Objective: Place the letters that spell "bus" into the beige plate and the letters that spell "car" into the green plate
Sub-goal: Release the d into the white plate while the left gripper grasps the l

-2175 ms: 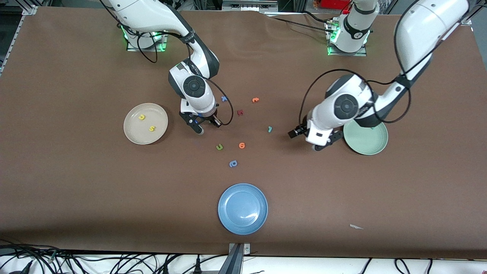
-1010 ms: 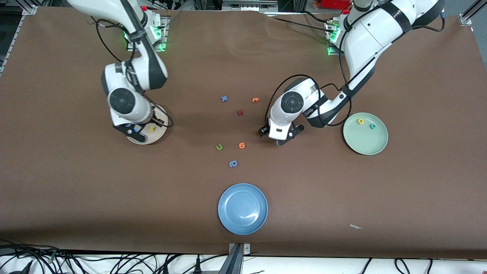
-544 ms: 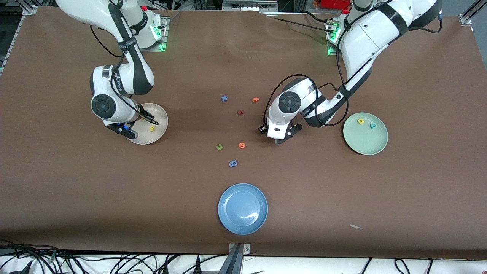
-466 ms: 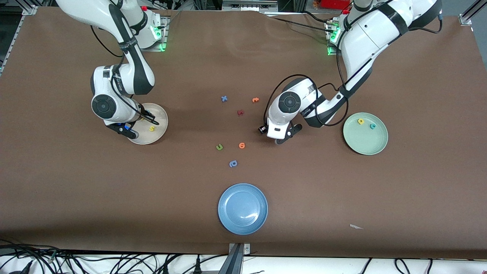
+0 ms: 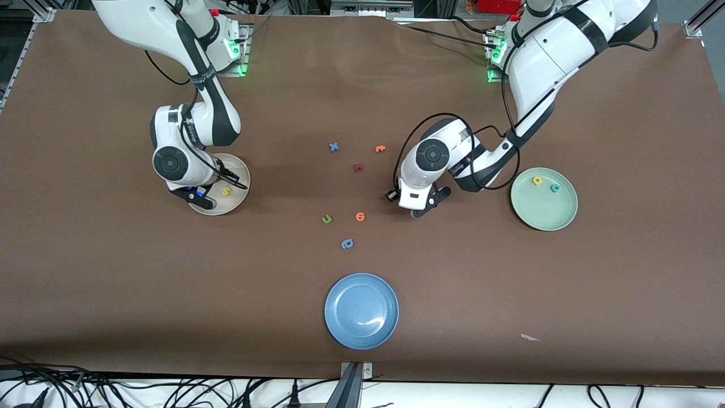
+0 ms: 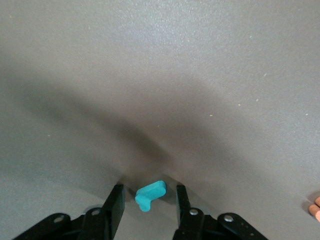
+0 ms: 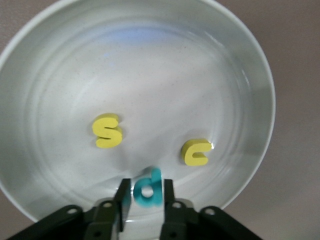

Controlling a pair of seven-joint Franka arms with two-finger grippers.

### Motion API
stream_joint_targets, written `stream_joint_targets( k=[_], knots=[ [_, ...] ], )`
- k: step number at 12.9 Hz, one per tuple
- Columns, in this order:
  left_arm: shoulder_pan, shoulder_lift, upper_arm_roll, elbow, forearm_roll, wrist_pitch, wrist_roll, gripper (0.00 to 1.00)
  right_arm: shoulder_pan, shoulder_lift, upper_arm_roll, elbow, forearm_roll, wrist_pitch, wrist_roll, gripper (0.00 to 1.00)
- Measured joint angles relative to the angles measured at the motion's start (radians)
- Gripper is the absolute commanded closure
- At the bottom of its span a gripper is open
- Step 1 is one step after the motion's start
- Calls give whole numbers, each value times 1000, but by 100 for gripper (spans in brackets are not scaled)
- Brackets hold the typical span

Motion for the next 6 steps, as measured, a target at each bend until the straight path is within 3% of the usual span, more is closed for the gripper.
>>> stream_joint_targets(
  k=[3,6],
  knots=[
    [-1,0,0,4,0,0,0,70,0,-7,0,26,2,-56,0,0],
    [-2,0,0,5,0,0,0,81,0,-41,0,121,3,-201,0,0]
  ],
)
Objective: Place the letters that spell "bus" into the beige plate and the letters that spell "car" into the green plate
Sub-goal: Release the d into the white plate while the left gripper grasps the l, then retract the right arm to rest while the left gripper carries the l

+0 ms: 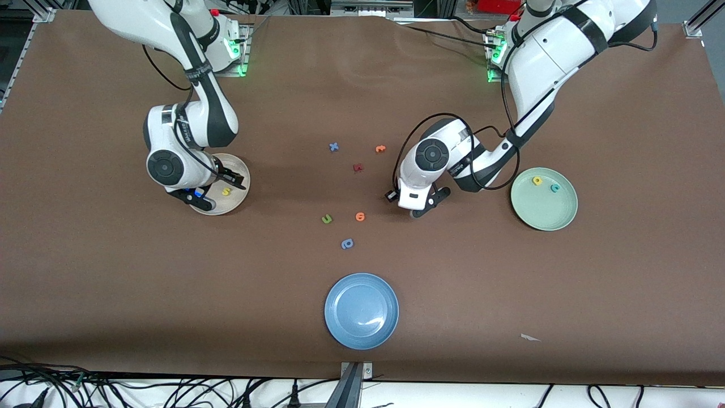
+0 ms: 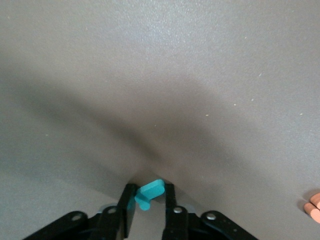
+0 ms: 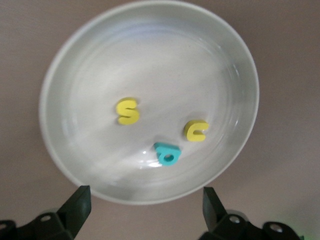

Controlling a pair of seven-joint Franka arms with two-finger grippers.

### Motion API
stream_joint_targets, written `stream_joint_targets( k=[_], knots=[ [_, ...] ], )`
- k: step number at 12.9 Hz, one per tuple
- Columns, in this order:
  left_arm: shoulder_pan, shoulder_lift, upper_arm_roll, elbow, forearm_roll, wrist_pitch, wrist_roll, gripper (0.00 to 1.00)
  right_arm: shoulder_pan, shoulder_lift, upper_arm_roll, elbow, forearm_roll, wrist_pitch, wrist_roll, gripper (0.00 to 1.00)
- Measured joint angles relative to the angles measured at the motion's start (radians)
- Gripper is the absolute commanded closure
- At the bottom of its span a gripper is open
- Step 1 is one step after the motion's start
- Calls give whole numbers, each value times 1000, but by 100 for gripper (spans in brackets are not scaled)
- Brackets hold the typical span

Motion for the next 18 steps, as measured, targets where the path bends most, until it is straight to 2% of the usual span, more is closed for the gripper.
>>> stream_joint_targets(
  k=[2,4,8,12,14,16,17,18],
  knots=[
    [0,0,0,1,0,0,0,94,0,-49,0,80,0,-107,-5,0],
    [0,0,0,2,0,0,0,100,1,-102,0,164,0,-201,-22,0],
    [10,0,12,31,0,0,0,100,0,-205,-7,300,-6,-352,-148,0],
    [64,-26,7,58,0,-50,32,100,-1,-319,-27,333,-128,-409,-203,0],
    [134,-65,-25,64,0,-159,103,100,-2,-348,-50,338,-143,-415,-227,0],
    [253,-92,-91,64,0,-288,204,100,-26,-337,-74,357,-143,-411,-280,0],
    [325,-98,-127,64,0,-355,267,100,-57,-329,-65,363,-143,-404,-315,0],
    [396,-100,-158,64,0,-421,337,100,-109,-321,-28,366,-143,-385,-334,0]
  ],
)
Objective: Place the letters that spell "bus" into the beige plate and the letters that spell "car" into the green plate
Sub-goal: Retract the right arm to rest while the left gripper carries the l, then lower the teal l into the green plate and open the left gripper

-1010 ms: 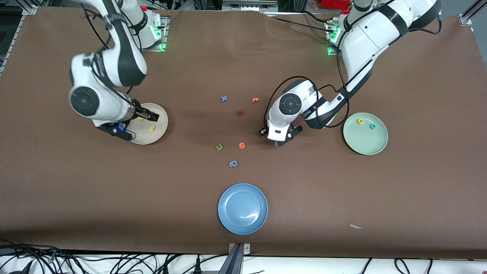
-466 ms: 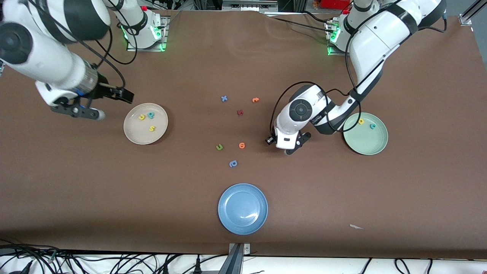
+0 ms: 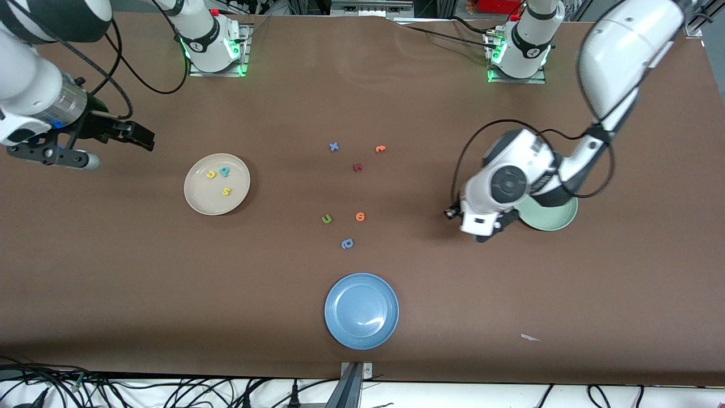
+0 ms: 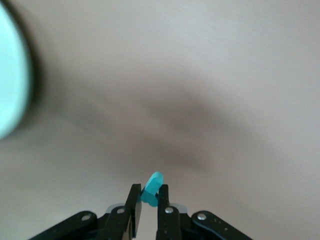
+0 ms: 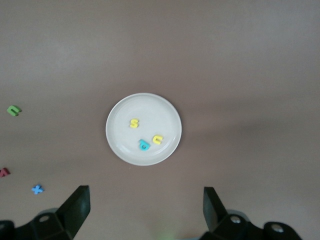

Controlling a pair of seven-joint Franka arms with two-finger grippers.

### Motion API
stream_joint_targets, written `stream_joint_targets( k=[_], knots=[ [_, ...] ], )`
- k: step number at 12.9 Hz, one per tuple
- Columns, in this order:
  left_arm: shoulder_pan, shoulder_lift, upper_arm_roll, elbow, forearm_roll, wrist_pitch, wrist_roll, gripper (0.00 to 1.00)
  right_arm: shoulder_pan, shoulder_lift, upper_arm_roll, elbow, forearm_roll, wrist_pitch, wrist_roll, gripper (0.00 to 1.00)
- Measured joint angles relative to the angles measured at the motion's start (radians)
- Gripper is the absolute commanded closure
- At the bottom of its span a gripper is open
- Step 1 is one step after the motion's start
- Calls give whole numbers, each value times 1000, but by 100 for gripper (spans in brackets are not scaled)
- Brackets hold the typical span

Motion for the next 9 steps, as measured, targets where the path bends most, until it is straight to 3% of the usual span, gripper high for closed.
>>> stream_joint_targets(
  k=[4,6,9],
  knots=[
    [228,0,-56,-12,0,-173,275,100,-311,14,298,5,1,100,-16,0],
    [295,5,-52,-45,4,-189,375,100,-368,13,352,13,1,121,-33,0],
    [342,26,-28,-75,33,-187,440,100,-391,-6,354,20,1,94,-146,0]
  ],
)
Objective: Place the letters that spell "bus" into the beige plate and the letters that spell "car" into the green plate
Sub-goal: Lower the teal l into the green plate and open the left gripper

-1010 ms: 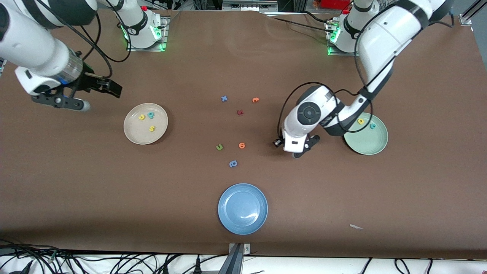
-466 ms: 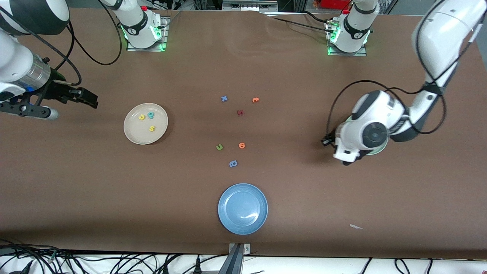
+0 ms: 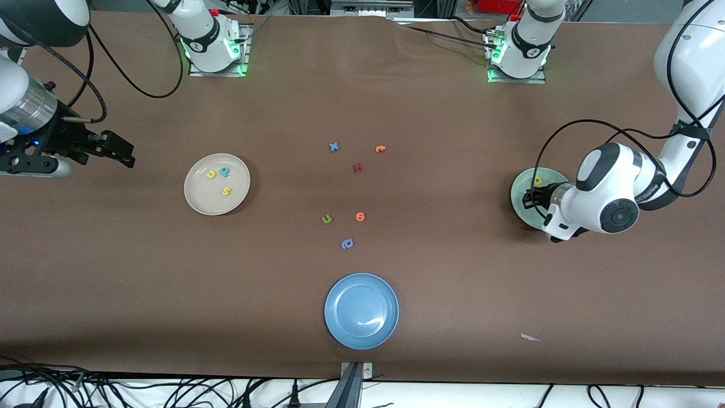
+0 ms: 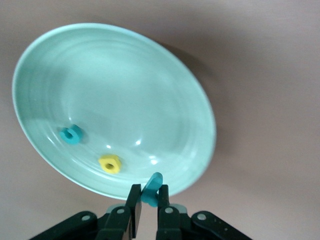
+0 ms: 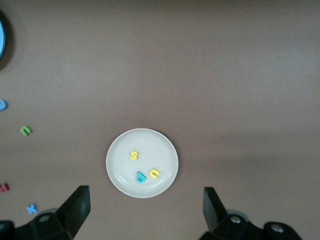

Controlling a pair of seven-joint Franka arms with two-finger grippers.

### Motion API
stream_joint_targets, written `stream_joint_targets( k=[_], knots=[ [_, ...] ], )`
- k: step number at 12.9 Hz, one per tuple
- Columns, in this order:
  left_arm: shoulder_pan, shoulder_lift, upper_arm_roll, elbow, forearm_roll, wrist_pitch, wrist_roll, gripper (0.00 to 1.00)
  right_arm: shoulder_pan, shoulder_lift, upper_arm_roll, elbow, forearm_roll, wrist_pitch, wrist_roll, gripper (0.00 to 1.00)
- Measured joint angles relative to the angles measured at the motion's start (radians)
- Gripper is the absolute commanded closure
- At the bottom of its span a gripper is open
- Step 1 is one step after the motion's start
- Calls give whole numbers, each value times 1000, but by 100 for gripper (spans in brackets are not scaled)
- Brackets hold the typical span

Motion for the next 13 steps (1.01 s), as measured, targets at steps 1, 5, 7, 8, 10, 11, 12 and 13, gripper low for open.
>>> stream_joint_targets(
  k=[1,5,7,8,10,11,12,13],
  knots=[
    [0,17,12,-3,24,6,6,100,1,-8,-21,0,0,-30,-26,0],
    [0,69,37,-6,67,40,7,15,1,-32,-67,-15,20,-39,-72,0],
    [3,68,38,3,67,43,7,0,4,-50,-64,-51,26,14,-72,0],
    [8,65,37,11,67,43,9,0,4,-55,-63,-65,26,29,-72,0],
    [33,45,24,37,62,43,43,0,5,-57,-62,-73,26,37,-72,0],
    [56,23,8,49,50,43,66,0,5,-57,-60,-73,26,38,-72,0],
    [83,-9,-16,61,33,43,88,0,6,-58,-54,-73,26,38,-72,0],
    [112,-48,-41,75,16,39,112,0,7,-58,-46,-73,26,39,-72,0]
  ],
)
